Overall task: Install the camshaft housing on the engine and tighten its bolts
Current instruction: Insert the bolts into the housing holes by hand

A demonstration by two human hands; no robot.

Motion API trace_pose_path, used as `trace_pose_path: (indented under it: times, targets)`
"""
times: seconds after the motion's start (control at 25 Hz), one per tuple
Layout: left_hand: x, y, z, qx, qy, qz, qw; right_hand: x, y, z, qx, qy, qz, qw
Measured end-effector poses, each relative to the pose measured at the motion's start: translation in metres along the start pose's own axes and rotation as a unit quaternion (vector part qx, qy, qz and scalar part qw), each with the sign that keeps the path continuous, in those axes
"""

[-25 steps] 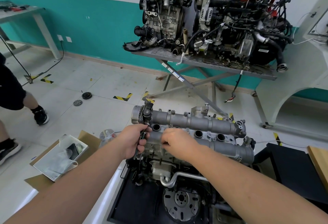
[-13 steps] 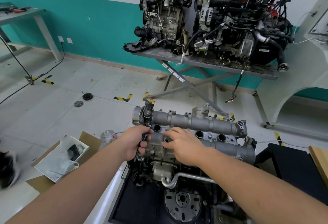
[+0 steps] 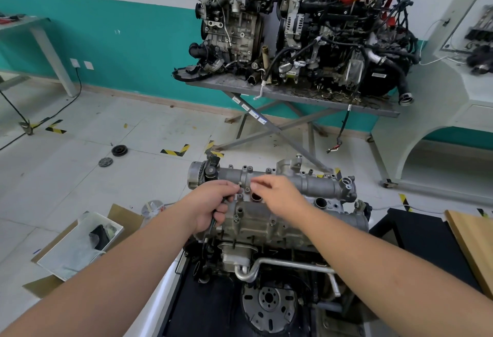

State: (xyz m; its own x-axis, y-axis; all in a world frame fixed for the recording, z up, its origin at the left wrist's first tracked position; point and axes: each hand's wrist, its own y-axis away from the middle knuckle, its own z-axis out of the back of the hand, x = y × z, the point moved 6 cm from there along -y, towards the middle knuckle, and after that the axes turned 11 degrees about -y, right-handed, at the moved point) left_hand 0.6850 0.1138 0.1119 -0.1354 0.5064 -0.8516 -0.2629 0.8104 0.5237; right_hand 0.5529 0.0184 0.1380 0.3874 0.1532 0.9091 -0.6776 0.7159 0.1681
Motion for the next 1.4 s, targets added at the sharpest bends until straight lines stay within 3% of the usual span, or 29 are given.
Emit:
trace_pose_path:
  times: [0.12,0.32,0.44,0.6,0.76,0.96,1.12,1.24,1.4]
  targets:
    - [-0.014,-0.002,-0.023,0.027,-0.032,-0.035,0.998,0.002,0.000,0.000,0.022,-0.243,-0.098,0.965]
    - [-0.025,-0.011,-0.059,0.052,-0.060,-0.063,0.995,-0.011,0.010,0.026,-0.048,-0.315,-0.114,0.941]
    - [-0.025,-0.018,-0.085,0.074,-0.008,-0.032,0.997,-0.023,0.012,0.047,-0.081,-0.270,-0.123,0.951]
    - [-0.035,-0.036,-0.109,0.061,0.092,-0.001,0.994,-0.030,0.000,0.092,-0.149,-0.183,-0.075,0.969]
    - [-0.039,-0.053,-0.118,0.008,0.161,0.051,0.986,-0.045,-0.014,0.142,-0.211,-0.236,-0.072,0.946]
    - [-0.019,-0.069,-0.126,-0.027,0.228,0.107,0.967,-0.054,-0.033,0.191,-0.256,-0.078,-0.018,0.963]
    - [-0.007,-0.076,-0.137,-0.020,0.209,0.139,0.968,-0.054,-0.040,0.217,-0.285,0.031,0.005,0.958]
    - [-0.007,-0.085,-0.141,-0.015,0.112,0.134,0.985,-0.052,-0.038,0.222,-0.292,0.103,0.016,0.951]
    - [-0.008,-0.090,-0.141,-0.031,0.053,0.105,0.993,-0.062,-0.038,0.215,-0.243,0.206,0.003,0.948]
